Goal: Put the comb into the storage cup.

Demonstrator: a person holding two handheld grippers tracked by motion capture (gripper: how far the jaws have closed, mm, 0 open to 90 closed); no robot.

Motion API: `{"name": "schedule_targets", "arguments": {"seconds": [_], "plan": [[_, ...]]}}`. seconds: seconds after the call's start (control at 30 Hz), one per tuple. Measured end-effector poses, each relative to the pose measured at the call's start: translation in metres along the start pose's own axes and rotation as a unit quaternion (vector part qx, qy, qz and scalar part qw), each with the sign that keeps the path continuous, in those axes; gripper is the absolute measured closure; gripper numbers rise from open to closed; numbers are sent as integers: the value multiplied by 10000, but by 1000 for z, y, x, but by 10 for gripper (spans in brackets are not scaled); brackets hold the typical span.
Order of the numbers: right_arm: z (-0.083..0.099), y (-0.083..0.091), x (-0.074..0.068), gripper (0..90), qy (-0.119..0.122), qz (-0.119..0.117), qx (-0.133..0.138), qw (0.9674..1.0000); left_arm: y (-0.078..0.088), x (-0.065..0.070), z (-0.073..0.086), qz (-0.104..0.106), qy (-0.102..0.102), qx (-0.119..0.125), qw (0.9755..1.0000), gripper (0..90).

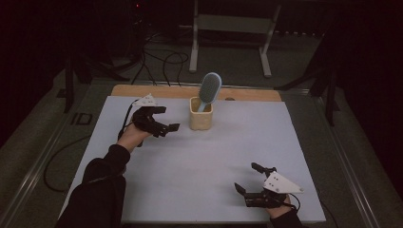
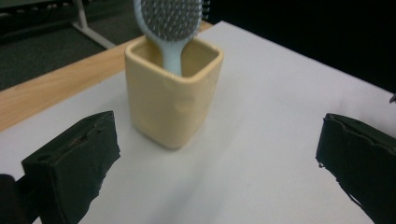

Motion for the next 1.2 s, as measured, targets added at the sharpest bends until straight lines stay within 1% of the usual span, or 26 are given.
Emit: {"name": "schedule_targets", "arguments": {"seconds": [0.03, 0.1, 0.17, 0.2, 0.23, 0.3, 0.33, 0.47, 0.53, 0.6, 0.63, 0.73, 0.77, 0.83, 0.87, 0.93, 0.97, 1.03, 1.1, 1.2], "plan": [[0, 0, 0, 100, -17, 2, 2, 10000, 2, -1, 2, -29, -5, -8, 10000, 0], [0, 0, 0, 101, -15, 4, 3, 10000, 5, 0, 5, 0, 6, -25, 10000, 0], [0, 0, 0, 100, -22, 3, 6, 10000, 9, 0, 9, -24, -47, -36, 10000, 0], [0, 0, 0, 100, -13, 6, 4, 10000, 10, 0, 11, -20, -4, -48, 10000, 0], [0, 0, 0, 100, -10, 9, 2, 10000, 13, 0, 13, -57, -30, -61, 10000, 0], [0, 0, 0, 101, -10, 8, -1, 10000, 17, 1, 17, -40, -20, -66, 10000, 0], [0, 0, 0, 100, 1, 4, -2, 10000, 19, 1, 19, -67, -51, -65, 9999, 0], [0, -1, 0, 101, 9, 13, -13, 10000, 29, 2, 26, -68, -38, -55, 10000, 0], [0, -1, 0, 100, -1, 10, -24, 10000, 33, 3, 31, -96, -86, -73, 9999, 0], [1, -1, 0, 101, -1, 10, -30, 10000, 38, 4, 36, -104, -94, -106, 9998, 0], [1, -1, 0, 101, -6, 4, -36, 10000, 41, 4, 38, -103, -85, -78, 9999, 0], [1, -2, -1, 101, -4, -2, -35, 10000, 49, 4, 44, -145, -110, -95, 9998, 0], [1, -2, -1, 101, -5, 4, -44, 10000, 51, 5, 46, -127, -117, -97, 9998, 0], [1, -2, -1, 100, 10, 3, -40, 10000, 56, 5, 50, -170, -102, -81, 9998, 0], [1, -2, -1, 101, 10, 8, -44, 10000, 59, 5, 53, -147, -90, -68, 9998, 0], [1, -2, -1, 101, 6, 9, -42, 10000, 64, 6, 57, -181, -91, -48, 9998, 0], [1, -2, -1, 101, 6, 8, -45, 10000, 66, 6, 60, -179, -72, -38, 9998, 0], [1, -3, -1, 101, 4, 4, -53, 10000, 71, 7, 66, -164, -99, -50, 9998, 0], [1, -3, -1, 100, 25, -9, -54, 10000, 75, 8, 71, -115, -41, -31, 9999, 0], [1, -3, -1, 100, 46, -16, -58, 10000, 80, 9, 79, -130, -20, -27, 9999, 0]]}}
Point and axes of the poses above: each handheld gripper's, and its own axes: y roughly backward along the jaws, z roughly out of its underside, x roughly to its right, the point moved 10 cm from there along -y, roughly forward along the jaws, and after that the axes turned 9 degrees about y, right-handed, at the moved point
